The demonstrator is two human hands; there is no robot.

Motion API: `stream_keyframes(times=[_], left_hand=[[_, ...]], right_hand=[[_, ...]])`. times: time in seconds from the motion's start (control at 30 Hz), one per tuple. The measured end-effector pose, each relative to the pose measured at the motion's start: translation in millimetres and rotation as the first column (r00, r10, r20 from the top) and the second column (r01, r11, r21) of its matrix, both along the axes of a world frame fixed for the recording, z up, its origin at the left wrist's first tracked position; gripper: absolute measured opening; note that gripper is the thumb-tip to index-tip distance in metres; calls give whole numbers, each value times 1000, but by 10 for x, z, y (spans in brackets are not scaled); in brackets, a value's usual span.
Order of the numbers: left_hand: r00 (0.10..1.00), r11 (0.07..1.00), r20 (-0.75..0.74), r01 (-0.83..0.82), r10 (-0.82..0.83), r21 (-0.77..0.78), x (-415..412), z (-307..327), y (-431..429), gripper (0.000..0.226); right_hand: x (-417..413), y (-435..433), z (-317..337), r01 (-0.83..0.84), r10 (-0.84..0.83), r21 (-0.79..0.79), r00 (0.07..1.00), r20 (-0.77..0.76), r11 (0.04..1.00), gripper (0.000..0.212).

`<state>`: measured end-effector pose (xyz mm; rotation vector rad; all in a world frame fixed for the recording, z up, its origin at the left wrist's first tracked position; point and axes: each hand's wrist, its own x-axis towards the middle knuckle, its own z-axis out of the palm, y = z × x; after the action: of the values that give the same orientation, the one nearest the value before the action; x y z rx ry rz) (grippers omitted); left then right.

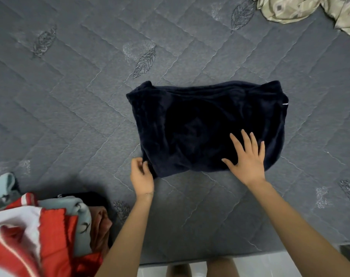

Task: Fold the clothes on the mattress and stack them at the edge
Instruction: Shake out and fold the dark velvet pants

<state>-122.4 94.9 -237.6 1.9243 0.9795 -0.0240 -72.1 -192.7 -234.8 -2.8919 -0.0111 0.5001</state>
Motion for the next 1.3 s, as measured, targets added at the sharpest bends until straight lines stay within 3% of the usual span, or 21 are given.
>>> stream_keyframes(times=[0.17, 0.33, 0.43, 0.53, 0.67, 0.8, 0.97, 1.03, 1.1, 1.17, 1.23, 1.3], left_hand=[[994, 986, 27, -110, 108, 125, 86, 21, 316, 10], [997, 982, -10, -69, 72, 173, 198, 95, 272, 22], [980, 905, 128, 88, -154, 417, 289, 215, 10, 37], [872, 740, 62, 373, -486, 559, 403, 277, -413, 42], [623, 454, -196, 719, -758, 527, 601, 148, -1047, 57], [443, 225, -467, 864, -765, 451, 815, -197, -1384, 74], [332, 162, -594, 933, -733, 321, 982, -418, -1337, 76], [288, 172, -575, 953, -766, 249, 1023, -355, -1301, 76], [320, 290, -456, 947, -831, 136, 1061, -231, -1251, 71], [501, 512, -232, 859, -834, 14, 1095, -71, -1177, 58], [709, 704, -14, 698, -705, -133, 1110, 151, -1065, 48], [861, 803, 119, 505, -495, -316, 1092, 387, -910, 44]], right_hand=[[45, -100, -4, 25, -26, 10, 999, 35, 1000, 75], [92, -275, 11, 115, -124, 105, 989, 84, 988, 71], [163, -429, 64, 279, -303, 206, 948, 95, 938, 77], [270, -591, 91, 419, -447, 288, 894, 36, 861, 84], [444, -778, 23, 607, -597, 472, 779, -193, 639, 102], [613, -917, -109, 780, -603, 553, 600, -526, 293, 117], [724, -934, -176, 794, -467, 591, 580, -667, 141, 74], [775, -917, -79, 814, -363, 575, 563, -742, 87, 62], [828, -872, 61, 833, -273, 550, 542, -795, 52, 56], [901, -764, 238, 797, -280, 602, 592, -756, 58, 57], [981, -564, 454, 706, -303, 703, 691, -656, 89, 58], [1059, -249, 692, 613, -263, 778, 779, -569, 136, 59]])
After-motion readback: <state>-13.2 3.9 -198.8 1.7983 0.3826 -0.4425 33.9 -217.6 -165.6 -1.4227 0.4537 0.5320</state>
